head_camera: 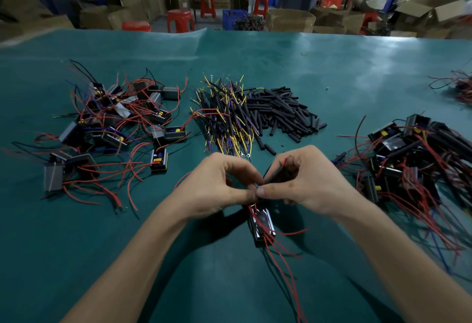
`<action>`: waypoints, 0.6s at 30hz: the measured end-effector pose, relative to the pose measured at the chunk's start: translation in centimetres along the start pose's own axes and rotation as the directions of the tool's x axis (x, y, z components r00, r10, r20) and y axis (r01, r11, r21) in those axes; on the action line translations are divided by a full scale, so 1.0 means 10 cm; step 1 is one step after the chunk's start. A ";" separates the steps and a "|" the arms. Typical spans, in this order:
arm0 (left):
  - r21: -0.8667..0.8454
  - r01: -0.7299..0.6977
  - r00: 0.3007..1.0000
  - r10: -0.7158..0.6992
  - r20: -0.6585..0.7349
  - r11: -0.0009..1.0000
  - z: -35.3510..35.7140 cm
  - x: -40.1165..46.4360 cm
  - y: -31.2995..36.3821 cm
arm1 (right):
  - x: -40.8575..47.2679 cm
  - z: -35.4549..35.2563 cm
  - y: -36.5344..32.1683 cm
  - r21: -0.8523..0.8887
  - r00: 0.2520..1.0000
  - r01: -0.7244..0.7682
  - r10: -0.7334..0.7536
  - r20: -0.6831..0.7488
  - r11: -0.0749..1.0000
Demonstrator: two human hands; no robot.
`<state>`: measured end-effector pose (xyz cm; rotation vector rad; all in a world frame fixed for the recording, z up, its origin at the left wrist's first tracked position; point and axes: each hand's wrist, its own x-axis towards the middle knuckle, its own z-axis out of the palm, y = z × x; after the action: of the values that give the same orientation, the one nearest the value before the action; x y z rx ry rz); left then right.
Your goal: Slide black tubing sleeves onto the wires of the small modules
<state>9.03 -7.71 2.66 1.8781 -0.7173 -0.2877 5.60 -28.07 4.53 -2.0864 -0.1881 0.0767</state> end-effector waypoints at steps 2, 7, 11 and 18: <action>-0.011 0.006 1.000 -0.006 0.002 1.000 -0.01 0.01 -0.03 | 0.00 0.00 0.00 0.005 1.000 -0.011 0.011 -0.006 1.000; 0.017 -0.001 0.999 0.001 -0.036 1.000 0.04 0.01 -0.03 | -0.03 -0.11 -0.05 0.102 0.999 0.043 -0.043 -0.003 0.994; -0.002 0.014 0.998 -0.014 -0.060 1.000 0.07 0.01 -0.01 | -0.06 -0.28 -0.08 0.221 0.993 0.105 -0.092 -0.068 0.970; -0.130 0.007 0.997 -0.016 -0.070 0.992 0.25 0.03 -0.03 | -0.02 -0.20 -0.02 0.255 0.968 0.172 -0.116 -0.221 0.951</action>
<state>8.13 -9.68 1.42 1.7611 -0.6253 -0.2676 5.64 -29.68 5.69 -1.7852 -0.1941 -0.1902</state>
